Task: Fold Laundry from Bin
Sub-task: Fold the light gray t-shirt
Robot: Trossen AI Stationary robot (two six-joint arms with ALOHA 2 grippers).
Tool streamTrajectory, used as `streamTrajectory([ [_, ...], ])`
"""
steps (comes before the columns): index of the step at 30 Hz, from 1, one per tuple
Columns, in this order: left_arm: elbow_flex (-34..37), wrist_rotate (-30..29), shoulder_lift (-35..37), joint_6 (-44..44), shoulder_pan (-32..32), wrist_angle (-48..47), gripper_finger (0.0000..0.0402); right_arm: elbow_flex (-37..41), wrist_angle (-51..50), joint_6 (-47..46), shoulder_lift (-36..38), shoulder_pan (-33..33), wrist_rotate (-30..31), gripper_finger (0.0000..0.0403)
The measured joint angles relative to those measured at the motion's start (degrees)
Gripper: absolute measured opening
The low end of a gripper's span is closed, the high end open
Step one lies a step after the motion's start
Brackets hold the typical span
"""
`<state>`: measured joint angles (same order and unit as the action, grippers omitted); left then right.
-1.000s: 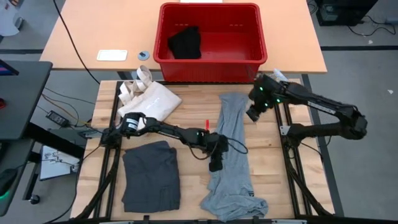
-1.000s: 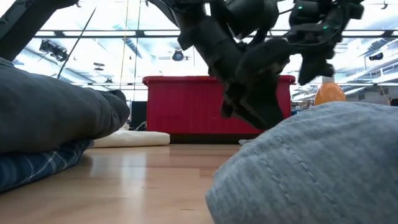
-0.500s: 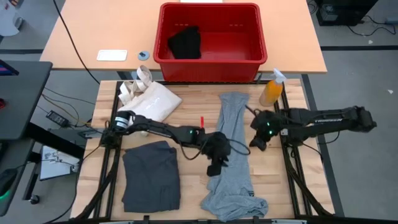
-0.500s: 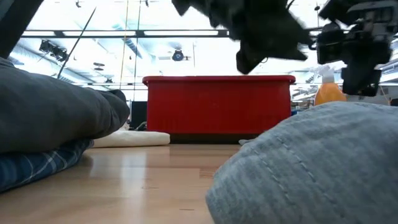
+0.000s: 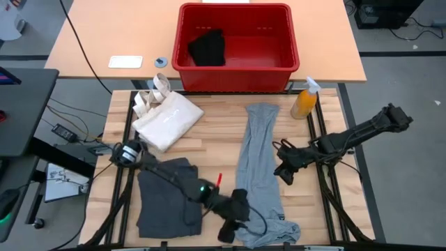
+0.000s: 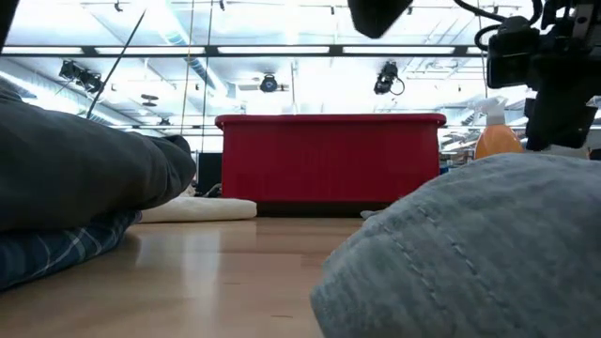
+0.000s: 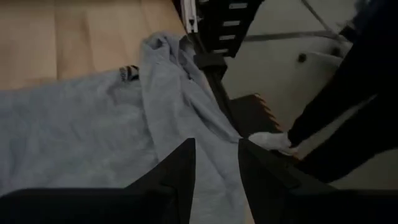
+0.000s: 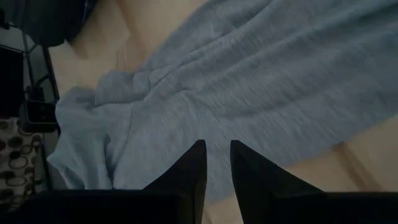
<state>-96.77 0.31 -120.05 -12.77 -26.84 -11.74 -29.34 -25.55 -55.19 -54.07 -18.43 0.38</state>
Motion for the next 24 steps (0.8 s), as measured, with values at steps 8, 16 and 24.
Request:
streamTrajectory([
  [8, -2.02, -1.76, -4.46, -12.42, -2.14, 6.35, 0.0183, 0.00, -0.29, 1.17, -5.92, -0.71, -1.84, 0.0082],
  [16, -18.71, -1.81, -12.72, -11.34, -3.63, -1.61, 0.0245, 0.00, 1.42, -3.16, -10.13, -1.11, -1.54, 0.0082],
  [24, -23.54, -1.99, -18.90, -6.64, -5.02, -6.30, 0.0250, -0.01, 2.19, -11.69, -10.44, -4.48, 1.42, 0.0082],
])
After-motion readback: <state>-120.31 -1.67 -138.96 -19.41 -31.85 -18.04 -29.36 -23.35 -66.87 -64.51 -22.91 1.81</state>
